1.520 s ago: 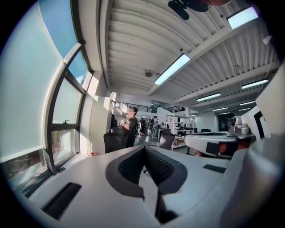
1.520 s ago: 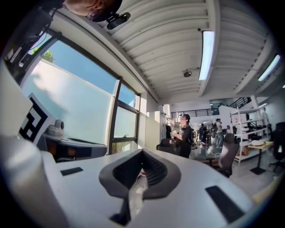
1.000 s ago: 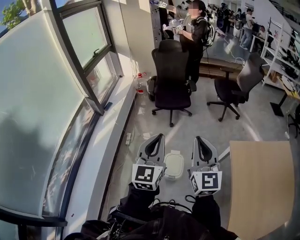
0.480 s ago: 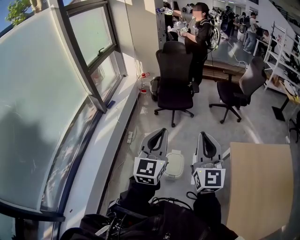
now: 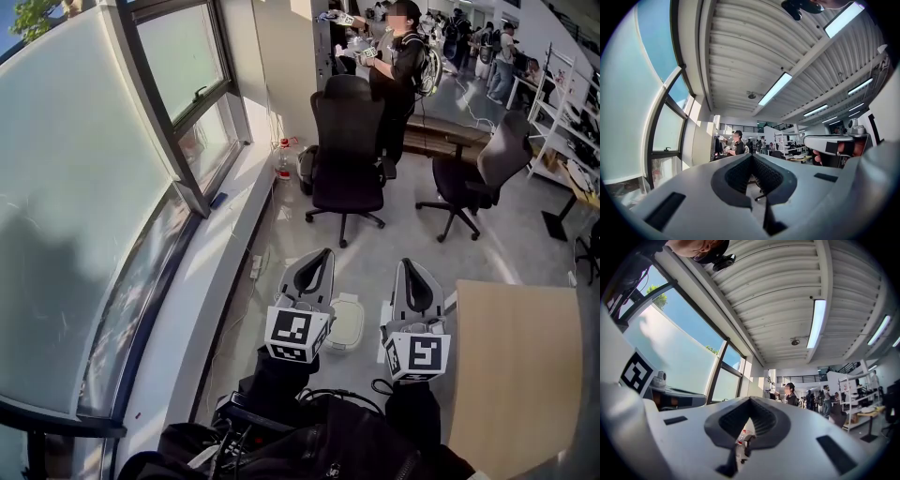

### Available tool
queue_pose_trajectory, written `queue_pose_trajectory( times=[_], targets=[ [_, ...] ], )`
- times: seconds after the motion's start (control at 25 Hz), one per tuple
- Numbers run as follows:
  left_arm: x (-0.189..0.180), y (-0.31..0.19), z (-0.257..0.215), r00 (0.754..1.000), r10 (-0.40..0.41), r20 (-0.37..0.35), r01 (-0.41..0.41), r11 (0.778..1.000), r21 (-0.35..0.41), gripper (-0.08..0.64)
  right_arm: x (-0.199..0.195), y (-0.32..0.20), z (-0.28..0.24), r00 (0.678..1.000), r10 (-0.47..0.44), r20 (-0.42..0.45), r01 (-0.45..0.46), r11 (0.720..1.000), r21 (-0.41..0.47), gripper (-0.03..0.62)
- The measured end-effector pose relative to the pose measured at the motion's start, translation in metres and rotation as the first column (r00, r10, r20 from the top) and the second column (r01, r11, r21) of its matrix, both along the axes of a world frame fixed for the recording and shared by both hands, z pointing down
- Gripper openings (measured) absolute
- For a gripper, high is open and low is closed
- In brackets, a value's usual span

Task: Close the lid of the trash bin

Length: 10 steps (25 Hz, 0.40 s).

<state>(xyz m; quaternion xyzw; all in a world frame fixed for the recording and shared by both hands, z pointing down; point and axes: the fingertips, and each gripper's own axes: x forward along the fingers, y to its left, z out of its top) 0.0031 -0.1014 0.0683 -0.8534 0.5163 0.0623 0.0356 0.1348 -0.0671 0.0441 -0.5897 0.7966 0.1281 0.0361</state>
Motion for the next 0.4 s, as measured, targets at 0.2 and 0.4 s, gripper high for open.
queue_pose_trajectory(
  times=[0.2,0.4],
  targets=[
    [0.0033,-0.0039,0.0038,1.0,0.0,0.001,0.0,1.0,-0.009,0.002,0.0033,-0.0029,0.0017,1.0,0.004,0.005,-0.004,1.0,-0.003,0.006],
    [0.0089,-0.0065,0.0069,1.0,0.007,0.004,-0.007,1.0,-0.016,0.002,0.0096,-0.0068,0.0043,1.0,0.007,0.01,-0.007,1.0,-0.012,0.006]
  ],
)
